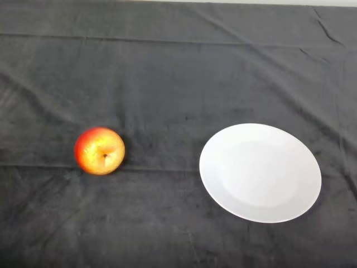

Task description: Move the apple to the plate

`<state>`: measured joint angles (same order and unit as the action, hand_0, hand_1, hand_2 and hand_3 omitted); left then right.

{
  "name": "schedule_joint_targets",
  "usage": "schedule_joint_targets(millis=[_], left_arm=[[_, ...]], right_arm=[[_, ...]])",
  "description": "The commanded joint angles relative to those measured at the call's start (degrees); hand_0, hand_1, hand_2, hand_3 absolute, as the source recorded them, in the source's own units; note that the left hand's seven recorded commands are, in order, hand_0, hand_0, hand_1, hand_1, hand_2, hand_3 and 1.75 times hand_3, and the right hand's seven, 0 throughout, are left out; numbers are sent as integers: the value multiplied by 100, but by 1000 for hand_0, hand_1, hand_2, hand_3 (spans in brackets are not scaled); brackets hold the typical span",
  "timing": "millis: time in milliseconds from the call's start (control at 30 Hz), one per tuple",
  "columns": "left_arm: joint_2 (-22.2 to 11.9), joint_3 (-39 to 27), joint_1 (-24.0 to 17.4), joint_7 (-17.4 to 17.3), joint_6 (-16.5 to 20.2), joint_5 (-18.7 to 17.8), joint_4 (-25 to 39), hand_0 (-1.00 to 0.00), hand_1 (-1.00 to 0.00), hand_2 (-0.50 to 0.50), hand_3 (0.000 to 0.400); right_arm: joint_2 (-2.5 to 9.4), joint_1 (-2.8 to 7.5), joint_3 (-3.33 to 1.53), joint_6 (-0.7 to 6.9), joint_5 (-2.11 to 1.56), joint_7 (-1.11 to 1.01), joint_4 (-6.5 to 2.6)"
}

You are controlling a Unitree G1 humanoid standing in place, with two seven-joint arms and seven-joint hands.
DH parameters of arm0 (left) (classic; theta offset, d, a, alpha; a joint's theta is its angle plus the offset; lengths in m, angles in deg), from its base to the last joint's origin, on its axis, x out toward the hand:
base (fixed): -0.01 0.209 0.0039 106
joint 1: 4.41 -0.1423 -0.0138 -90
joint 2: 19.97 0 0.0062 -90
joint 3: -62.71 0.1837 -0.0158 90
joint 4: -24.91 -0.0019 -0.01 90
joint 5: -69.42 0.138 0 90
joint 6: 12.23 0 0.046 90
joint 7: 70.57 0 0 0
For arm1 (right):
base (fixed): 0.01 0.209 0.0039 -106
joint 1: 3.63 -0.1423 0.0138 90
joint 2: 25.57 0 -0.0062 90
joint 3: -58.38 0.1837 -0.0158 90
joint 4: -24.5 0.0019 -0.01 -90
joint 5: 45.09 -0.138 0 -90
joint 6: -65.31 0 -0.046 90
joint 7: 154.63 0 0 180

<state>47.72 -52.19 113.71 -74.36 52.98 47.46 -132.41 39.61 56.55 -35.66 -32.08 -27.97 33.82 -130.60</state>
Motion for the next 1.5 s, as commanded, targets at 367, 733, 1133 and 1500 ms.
schedule_joint_targets(millis=[367,733,1133,1500], left_arm=[[14,101,54,-61,-143,247,282,0,0,0,0],[223,218,212,-14,-152,433,320,0,0,0,0],[491,528,329,-89,-229,780,397,0,0,0,0],[857,956,421,-117,-337,1217,467,0,0,0,0]], right_arm=[[258,438,-130,82,122,-73,-171],[258,441,-129,86,121,-75,-164],[258,447,-128,91,119,-76,-154],[258,453,-126,98,117,-78,-141]])
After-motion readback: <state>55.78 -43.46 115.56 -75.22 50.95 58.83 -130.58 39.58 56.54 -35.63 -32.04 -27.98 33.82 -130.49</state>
